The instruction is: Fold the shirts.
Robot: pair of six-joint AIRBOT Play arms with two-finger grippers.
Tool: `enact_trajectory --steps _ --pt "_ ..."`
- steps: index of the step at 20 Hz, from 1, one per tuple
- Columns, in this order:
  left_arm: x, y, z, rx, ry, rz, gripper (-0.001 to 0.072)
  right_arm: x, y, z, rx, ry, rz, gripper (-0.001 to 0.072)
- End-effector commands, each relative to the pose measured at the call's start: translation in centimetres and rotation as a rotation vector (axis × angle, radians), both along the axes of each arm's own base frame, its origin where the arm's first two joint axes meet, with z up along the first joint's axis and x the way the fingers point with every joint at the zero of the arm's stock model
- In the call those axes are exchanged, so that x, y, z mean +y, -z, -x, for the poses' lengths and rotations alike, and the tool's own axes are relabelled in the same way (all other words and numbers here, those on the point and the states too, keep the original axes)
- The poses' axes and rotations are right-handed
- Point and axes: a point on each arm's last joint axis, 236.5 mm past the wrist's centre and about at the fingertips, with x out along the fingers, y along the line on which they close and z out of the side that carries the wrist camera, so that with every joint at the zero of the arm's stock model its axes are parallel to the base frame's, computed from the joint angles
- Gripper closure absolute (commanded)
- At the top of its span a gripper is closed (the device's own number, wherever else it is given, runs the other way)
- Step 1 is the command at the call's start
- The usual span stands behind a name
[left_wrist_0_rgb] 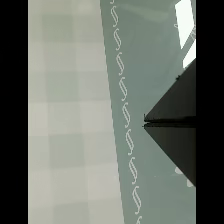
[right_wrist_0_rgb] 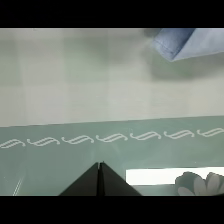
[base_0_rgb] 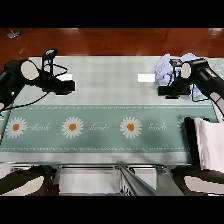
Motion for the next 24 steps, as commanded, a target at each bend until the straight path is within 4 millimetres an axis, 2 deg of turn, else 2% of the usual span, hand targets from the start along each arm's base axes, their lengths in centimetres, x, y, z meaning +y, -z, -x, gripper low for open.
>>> enact_trajectory --steps 1,3,5,7,8,9,10,11,12,13,14,15,16,18,21,23,24 --pt "0.0 0.0 0.0 0.001 0.0 -0.001 0.0687 0.0 0.0 0.0 0.001 -0.001 0.0 0.0695" --pt "0.0 0.0 0.0 0.001 0.0 -0.001 0.0687 0.2 -0.1 -0.7 -0.028 -0.003 -0.007 0.0694" --pt "0.0 0.0 0.0 0.001 0.0 -0.001 0.0687 0.7 -0.7 -3.3 -0.144 -0.018 -0.023 0.0695" --pt "-0.1 0.1 0.0 0.001 0.001 0.0 0.0687 0.0 -1.3 -5.1 -0.221 -0.039 0.011 0.0694" --pt "-0.1 0.0 -0.2 -0.008 -0.001 0.002 0.0687 -0.2 -2.0 -6.7 -0.294 -0.054 0.027 0.0694" --pt "-0.1 -0.3 -0.9 -0.04 -0.008 0.008 0.0687 -1.0 -3.2 -8.8 -0.39 -0.08 0.076 0.0647" --pt "-0.2 -0.5 -1.6 -0.068 -0.013 0.013 0.0687 -1.9 -4.7 -10.9 -0.497 -0.071 0.11 0.0254" --pt "-0.2 -0.7 -2.1 -0.091 -0.018 0.017 0.0686 -2.6 -6.4 -12.9 -0.595 -0.117 0.158 0.0086" --pt "-0.3 -1.0 -2.9 -0.121 -0.025 0.023 0.0598 -3.6 -7.8 -14.3 -0.656 -0.137 0.197 0.0081" --pt "-0.4 -1.1 -3.8 -0.155 -0.032 0.028 0.0177 -5.3 -8.8 -15.6 -0.686 -0.104 0.214 0.0081" --pt "-0.4 -1.2 -4.6 -0.184 -0.043 0.032 0.0003 -7.4 -8.7 -16.9 -0.685 -0.033 0.205 0.0081" --pt "-0.4 -1.1 -5.3 -0.203 -0.048 0.034 0.0006 -9.8 -7.6 -17.7 -0.641 0.054 0.185 0.0081" --pt "-0.4 -1.0 -5.7 -0.214 -0.052 0.036 0.0006 -11.2 -5.9 -18.1 -0.581 0.115 0.155 0.0081" --pt "-0.5 -0.6 -6.1 -0.219 -0.056 0.037 0.0006 -12.6 -0.9 -18.3 -0.423 0.18 0.078 0.0081" --pt "-0.3 -0.6 -6.3 -0.224 -0.058 0.033 0.0008 -11.1 4.6 -16.8 -0.213 0.206 -0.048 0.0087" --pt "-0.3 -0.3 -5.9 -0.206 -0.055 0.03 0.0007 -10.5 6.3 -14.5 -0.056 0.181 -0.057 0.0106" --pt "-0.3 -0.2 -5.6 -0.193 -0.053 0.03 0.0008 -10.0 6.5 -13.5 0.004 0.149 -0.071 0.0165"
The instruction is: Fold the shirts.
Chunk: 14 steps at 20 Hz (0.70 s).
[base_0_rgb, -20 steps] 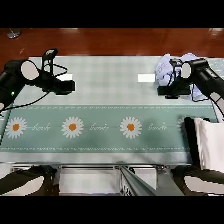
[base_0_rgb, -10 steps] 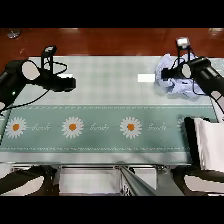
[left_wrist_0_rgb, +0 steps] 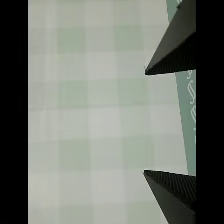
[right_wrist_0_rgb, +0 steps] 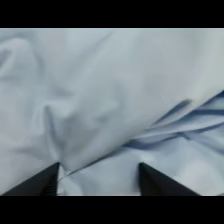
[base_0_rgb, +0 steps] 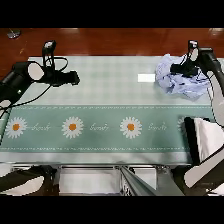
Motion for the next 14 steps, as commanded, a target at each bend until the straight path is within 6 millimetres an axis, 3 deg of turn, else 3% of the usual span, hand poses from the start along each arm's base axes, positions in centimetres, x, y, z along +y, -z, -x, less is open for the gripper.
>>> enact_trajectory --steps 1,2,3,5,6,8,9,11,13,14 --pt "-0.1 0.5 0.6 0.033 0.002 0.003 0.0008 1.9 2.5 3.8 0.245 -0.065 -0.112 0.0369" --pt "0.0 0.8 1.2 0.065 0.007 -0.002 0.0008 2.5 1.5 4.0 0.245 -0.086 -0.141 0.0689" --pt "0.4 0.7 1.8 0.097 0.008 -0.008 0.0008 3.3 -0.5 3.4 0.204 -0.102 -0.177 0.0694" --pt "2.3 -1.3 2.4 0.121 0.025 -0.032 0.0008 4.6 -8.0 1.1 0.013 -0.14 -0.204 0.0695" --pt "3.7 -3.3 2.5 0.094 0.026 -0.043 0.0008 5.1 -13.5 0.0 -0.13 -0.162 -0.194 0.0695" --pt "6.2 -8.2 3.2 -0.009 -0.012 -0.045 0.0008 6.9 -25.2 0.5 -0.401 -0.225 -0.156 0.0695" --pt "7.0 -10.5 4.1 -0.065 -0.025 -0.044 0.0008 7.9 -30.8 2.0 -0.525 -0.258 -0.127 0.0695" --pt "6.8 -14.0 7.0 -0.163 -0.025 -0.02 0.0008 10.4 -39.5 5.8 -0.718 -0.325 -0.094 0.0696" --pt "5.4 -14.9 10.3 -0.202 0.0 0.026 0.0008 13.4 -46.1 10.2 -0.875 -0.393 -0.089 0.0696" --pt "4.7 -14.7 11.8 -0.209 0.015 0.048 0.0008 14.8 -48.3 12.3 -0.924 -0.432 -0.091 0.0696"
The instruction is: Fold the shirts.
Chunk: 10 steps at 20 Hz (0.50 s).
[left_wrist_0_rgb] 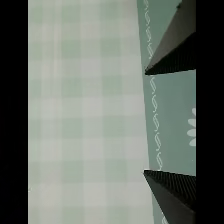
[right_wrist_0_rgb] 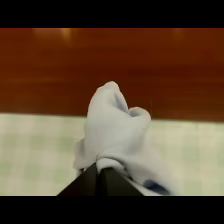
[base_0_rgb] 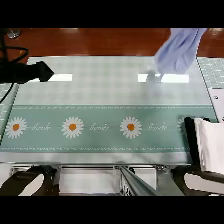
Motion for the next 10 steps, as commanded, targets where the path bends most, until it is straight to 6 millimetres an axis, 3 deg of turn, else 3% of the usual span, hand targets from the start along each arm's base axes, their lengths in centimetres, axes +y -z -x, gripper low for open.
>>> enact_trajectory --steps 1,3,5,8,10 --pt "-1.3 -1.3 5.4 -0.067 0.039 0.056 0.0008 5.1 -11.2 8.5 -0.281 -0.131 0.002 0.0696" --pt "-1.3 -0.5 6.8 -0.087 0.037 0.059 0.0008 8.5 -13.3 12.1 -0.329 -0.231 -0.009 0.0696" --pt "-1.4 0.4 7.5 -0.084 0.024 0.081 0.0008 11.8 -12.3 14.6 -0.28 -0.34 -0.01 0.0695" --pt "-2.3 1.2 7.8 -0.058 0.031 0.127 0.0008 17.4 -7.4 16.4 -0.14 -0.497 -0.003 0.0696" --pt "-2.4 1.3 7.7 -0.053 0.031 0.133 0.0008 21.6 -2.7 16.7 -0.034 -0.571 -0.022 0.0696"
